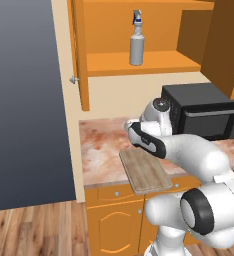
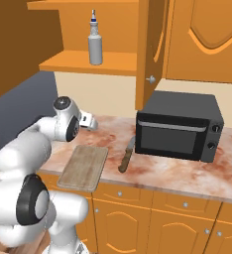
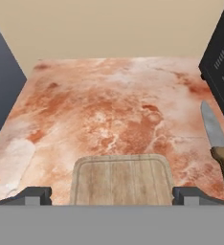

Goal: Move the cutting board and knife to the sink. Then move spray from the cabinet to the counter.

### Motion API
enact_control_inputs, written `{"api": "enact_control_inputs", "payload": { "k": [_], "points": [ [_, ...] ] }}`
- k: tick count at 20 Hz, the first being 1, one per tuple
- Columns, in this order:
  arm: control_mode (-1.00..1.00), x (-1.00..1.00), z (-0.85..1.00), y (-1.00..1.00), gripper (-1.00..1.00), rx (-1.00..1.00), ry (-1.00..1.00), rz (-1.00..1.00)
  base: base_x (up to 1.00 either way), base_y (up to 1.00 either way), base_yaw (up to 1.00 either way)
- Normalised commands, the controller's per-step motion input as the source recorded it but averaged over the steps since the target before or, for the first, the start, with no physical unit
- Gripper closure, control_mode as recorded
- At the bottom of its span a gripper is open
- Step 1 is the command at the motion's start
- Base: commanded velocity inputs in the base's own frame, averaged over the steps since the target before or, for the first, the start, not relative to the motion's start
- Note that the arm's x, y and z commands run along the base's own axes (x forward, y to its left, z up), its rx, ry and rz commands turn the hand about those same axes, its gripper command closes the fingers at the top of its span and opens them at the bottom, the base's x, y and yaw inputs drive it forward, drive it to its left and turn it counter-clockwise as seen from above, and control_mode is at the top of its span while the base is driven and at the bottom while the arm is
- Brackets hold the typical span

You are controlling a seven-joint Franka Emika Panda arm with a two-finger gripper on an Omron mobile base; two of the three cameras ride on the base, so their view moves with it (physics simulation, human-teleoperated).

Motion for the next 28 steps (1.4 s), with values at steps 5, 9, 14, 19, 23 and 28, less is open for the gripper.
{"api": "enact_control_inputs", "payload": {
  "k": [5,9,14,19,23,28],
  "points": [
    [-1.0,-0.48,0.09,0.0,-1.0,0.0,0.03,0.0,0.0,0.0,0.0],
    [-1.0,-0.5,0.0,0.02,-1.0,0.0,0.0,0.0,0.0,0.0,0.0],
    [-1.0,-0.43,0.0,0.03,-1.0,0.0,0.0,0.0,0.0,0.0,0.0],
    [-1.0,-0.39,0.0,0.05,-1.0,0.0,0.0,0.03,0.0,0.0,0.0],
    [-1.0,-0.34,0.0,0.14,-1.0,0.0,0.0,0.05,0.0,0.0,0.0],
    [-1.0,-0.34,0.0,0.17,-1.0,-0.05,0.0,0.09,0.0,0.0,0.0]
  ]
}}
